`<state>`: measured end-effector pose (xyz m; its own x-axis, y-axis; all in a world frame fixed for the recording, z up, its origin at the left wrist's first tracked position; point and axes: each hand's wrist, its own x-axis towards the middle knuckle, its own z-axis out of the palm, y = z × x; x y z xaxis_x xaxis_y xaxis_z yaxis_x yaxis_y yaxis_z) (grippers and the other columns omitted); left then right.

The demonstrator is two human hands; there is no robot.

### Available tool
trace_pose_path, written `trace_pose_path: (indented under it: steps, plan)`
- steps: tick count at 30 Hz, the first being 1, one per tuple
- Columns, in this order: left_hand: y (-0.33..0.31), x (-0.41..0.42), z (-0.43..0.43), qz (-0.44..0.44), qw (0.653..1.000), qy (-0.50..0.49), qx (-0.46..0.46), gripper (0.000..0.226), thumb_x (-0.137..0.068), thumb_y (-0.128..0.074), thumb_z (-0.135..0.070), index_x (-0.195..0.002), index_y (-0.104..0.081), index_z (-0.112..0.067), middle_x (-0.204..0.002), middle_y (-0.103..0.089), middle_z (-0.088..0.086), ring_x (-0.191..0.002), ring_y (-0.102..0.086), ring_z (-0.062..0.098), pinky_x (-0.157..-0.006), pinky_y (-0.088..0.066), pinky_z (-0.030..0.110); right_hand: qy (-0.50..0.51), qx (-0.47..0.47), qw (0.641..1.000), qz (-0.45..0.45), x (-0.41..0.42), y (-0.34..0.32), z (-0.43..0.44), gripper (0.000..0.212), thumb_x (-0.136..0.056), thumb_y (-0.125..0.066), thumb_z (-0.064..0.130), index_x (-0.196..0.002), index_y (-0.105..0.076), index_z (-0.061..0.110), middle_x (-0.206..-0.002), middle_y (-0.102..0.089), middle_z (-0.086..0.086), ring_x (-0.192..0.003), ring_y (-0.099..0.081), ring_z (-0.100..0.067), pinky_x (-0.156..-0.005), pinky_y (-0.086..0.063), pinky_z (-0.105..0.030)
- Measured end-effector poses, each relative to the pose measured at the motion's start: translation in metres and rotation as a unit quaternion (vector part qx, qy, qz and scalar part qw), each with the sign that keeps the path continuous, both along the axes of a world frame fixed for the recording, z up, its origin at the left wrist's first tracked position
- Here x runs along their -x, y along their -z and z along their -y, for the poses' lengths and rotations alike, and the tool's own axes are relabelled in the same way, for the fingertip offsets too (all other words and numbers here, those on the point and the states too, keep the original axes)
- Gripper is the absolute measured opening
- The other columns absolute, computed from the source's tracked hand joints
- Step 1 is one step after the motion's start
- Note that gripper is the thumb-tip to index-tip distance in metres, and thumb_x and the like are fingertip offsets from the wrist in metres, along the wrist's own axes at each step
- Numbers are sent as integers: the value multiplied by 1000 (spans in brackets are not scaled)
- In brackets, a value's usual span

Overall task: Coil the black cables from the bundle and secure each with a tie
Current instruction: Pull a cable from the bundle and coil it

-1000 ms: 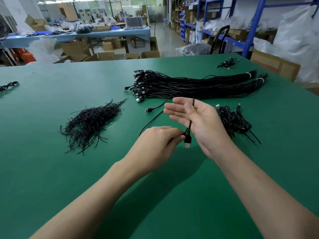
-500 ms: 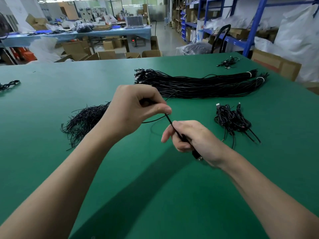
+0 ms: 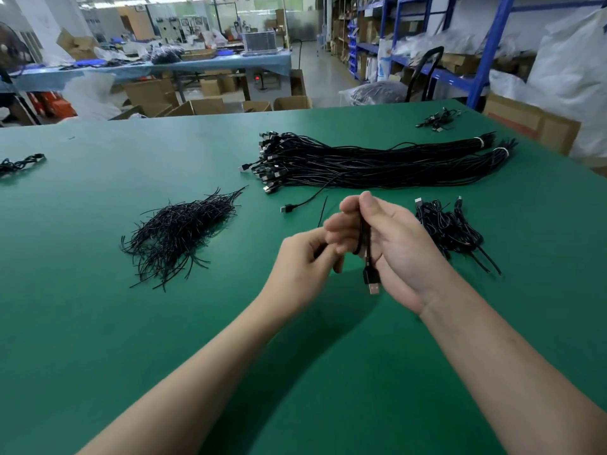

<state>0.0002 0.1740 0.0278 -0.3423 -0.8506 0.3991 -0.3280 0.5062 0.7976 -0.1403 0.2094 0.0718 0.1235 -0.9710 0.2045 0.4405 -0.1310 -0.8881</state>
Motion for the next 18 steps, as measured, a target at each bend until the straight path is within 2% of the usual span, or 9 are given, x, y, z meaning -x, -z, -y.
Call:
trace_pose_path:
  steps: [1, 3, 6, 8, 10, 12, 13, 15, 18]
  plan:
    - [0, 0, -2, 29, 1000, -2, 11, 33, -95, -54, -26, -63, -57, -33, -56, -57, -6, -50, -45, 6, -55, -41, 25, 21, 5, 1000, -15, 1, 1, 3, 35, -110, -32, 23, -97, -58, 4, -84, -76, -12, -74, -73, -21, -64, -59, -27]
    - [-3, 0, -8, 76, 997, 18, 18, 29, -102, -55, -21, -80, -67, -36, -57, -57, -6, -51, -47, 5, -56, -37, 16, 74, 19, 995, -64, 4, 2, 8, 38, -111, -30, 22, -97, -59, 2, -94, -77, -16, -88, -76, -27, -77, -61, -30]
    - [-9, -3, -18, 116, 993, 32, 19, 21, -105, -53, -20, -104, -74, -21, -59, -56, -5, -55, -51, 10, -60, -40, 20, 158, 65, 967, -189, 11, 6, 15, 39, -112, -31, 19, -97, -61, 1, -96, -77, -13, -92, -76, -21, -84, -60, -32]
    - [-19, -5, -22, 153, 986, 23, 62, 20, -104, -56, -22, -104, -75, -18, -60, -56, -9, -58, -53, 11, -62, -42, 25, 184, 106, 937, -277, 12, 9, 16, 37, -111, -34, 19, -95, -63, 3, -94, -77, -8, -89, -75, -15, -83, -59, -31]
    - [-34, -9, -24, 196, 971, 11, 137, 18, -101, -60, -24, -99, -76, -15, -70, -64, -8, -67, -58, 15, -67, -44, 32, 197, 149, 887, -389, 11, 13, 15, 34, -110, -38, 21, -93, -64, 7, -87, -75, -3, -82, -72, -12, -76, -57, -30]
    - [-49, -16, -22, 214, 958, 9, 190, 15, -97, -67, -25, -91, -75, -14, -76, -67, -4, -70, -59, 16, -68, -46, 32, 190, 172, 840, -478, 9, 16, 12, 36, -109, -40, 26, -88, -63, 10, -75, -69, -1, -71, -65, -17, -67, -52, -38]
    - [-58, -21, -20, 213, 956, 12, 203, 13, -93, -72, -26, -86, -75, -15, -74, -66, -7, -67, -57, 7, -66, -44, 26, 175, 171, 845, -476, 9, 16, 10, 38, -109, -39, 27, -82, -60, 11, -68, -66, 0, -65, -60, -17, -63, -48, -38]
    - [-74, -29, -17, 201, 955, 21, 217, 15, -87, -79, -28, -78, -73, -17, -68, -62, -13, -62, -51, 1, -61, -36, 14, 127, 154, 885, -420, 10, 17, 6, 43, -110, -37, 29, -75, -56, 13, -58, -58, 0, -55, -50, -16, -56, -41, -33]
    - [-91, -35, -8, 167, 962, 53, 210, 19, -84, -81, -30, -77, -73, -15, -68, -67, -9, -63, -57, 11, -57, -40, 17, 5, 78, 942, -326, 7, 20, 0, 49, -103, -35, 40, -76, -60, 8, -51, -37, 3, -52, -30, -18, -52, -24, -32]
